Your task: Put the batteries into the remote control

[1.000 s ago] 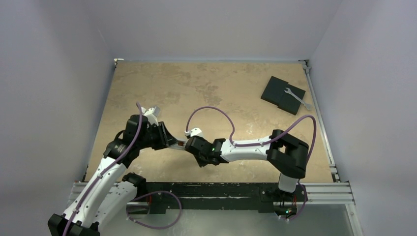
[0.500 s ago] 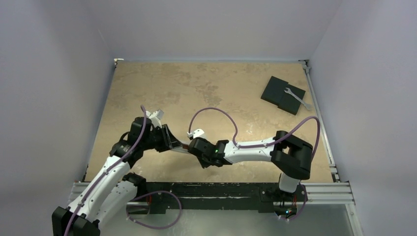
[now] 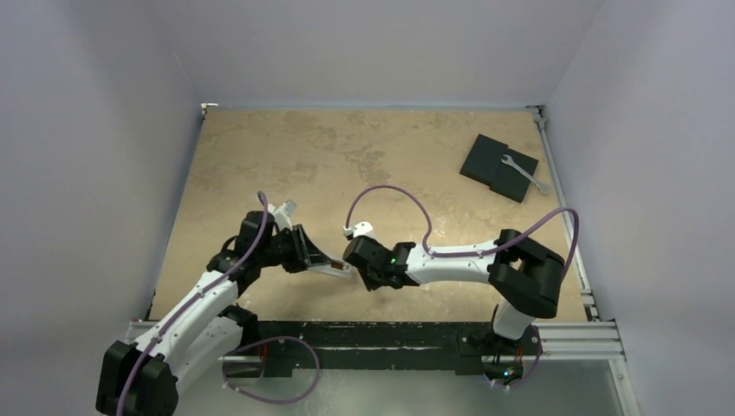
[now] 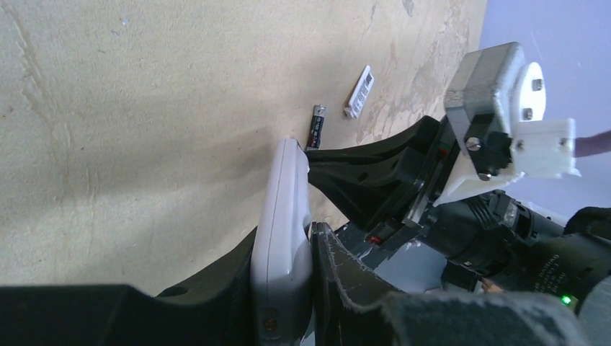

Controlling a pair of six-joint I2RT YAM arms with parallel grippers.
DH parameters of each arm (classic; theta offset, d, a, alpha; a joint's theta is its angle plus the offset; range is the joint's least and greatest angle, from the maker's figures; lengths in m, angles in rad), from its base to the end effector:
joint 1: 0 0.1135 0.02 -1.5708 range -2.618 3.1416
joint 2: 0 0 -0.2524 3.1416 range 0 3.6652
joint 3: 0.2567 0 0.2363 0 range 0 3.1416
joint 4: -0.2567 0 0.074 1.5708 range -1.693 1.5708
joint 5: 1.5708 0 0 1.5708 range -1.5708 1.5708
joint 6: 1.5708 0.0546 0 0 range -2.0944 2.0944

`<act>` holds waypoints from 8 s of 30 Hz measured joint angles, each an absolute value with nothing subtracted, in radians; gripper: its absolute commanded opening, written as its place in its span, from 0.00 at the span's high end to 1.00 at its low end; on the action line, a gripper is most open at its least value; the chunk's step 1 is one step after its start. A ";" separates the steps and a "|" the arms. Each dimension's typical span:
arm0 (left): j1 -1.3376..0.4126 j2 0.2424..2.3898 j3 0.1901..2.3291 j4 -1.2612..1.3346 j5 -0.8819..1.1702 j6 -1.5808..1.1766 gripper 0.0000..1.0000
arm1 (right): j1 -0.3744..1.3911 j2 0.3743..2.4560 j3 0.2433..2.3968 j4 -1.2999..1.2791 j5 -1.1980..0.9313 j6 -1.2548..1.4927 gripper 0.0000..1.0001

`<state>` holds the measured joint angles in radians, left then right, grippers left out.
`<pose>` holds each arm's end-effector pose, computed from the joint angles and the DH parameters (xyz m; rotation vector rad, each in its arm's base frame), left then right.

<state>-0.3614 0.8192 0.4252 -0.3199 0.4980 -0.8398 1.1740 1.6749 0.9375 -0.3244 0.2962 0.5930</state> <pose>0.1535 -0.0859 0.1857 -0.3049 2.4547 -1.1496 0.1373 0.2864 0.1450 -0.6435 2.5022 0.2747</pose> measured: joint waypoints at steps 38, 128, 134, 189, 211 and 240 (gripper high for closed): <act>-0.528 1.130 0.219 0.319 0.469 -1.127 0.90 | 1.082 1.398 0.875 -0.363 0.199 0.371 1.00; -0.479 0.884 0.855 -0.676 -0.226 -0.579 0.42 | 1.087 1.676 1.107 -0.493 -0.130 -0.327 0.88; -0.479 0.876 0.855 -0.676 -0.232 -0.579 0.42 | 1.087 1.694 1.119 -0.501 -0.128 -0.327 0.85; -0.479 0.860 0.854 -0.675 -0.232 -0.578 0.41 | 1.093 1.745 1.148 -0.509 -0.152 -0.335 0.71; -0.479 0.894 0.852 -0.667 -0.192 -0.580 0.41 | 1.093 1.612 1.153 -0.485 -0.048 -0.152 0.70; -0.479 0.915 0.723 -0.585 -0.017 -0.653 0.43 | 1.085 1.653 1.037 -0.336 -0.057 0.255 0.54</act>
<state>-0.4786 0.9146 0.7231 -0.5850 -0.0170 -0.6525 1.0851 1.6531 1.0374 -0.3359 -0.0570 0.2550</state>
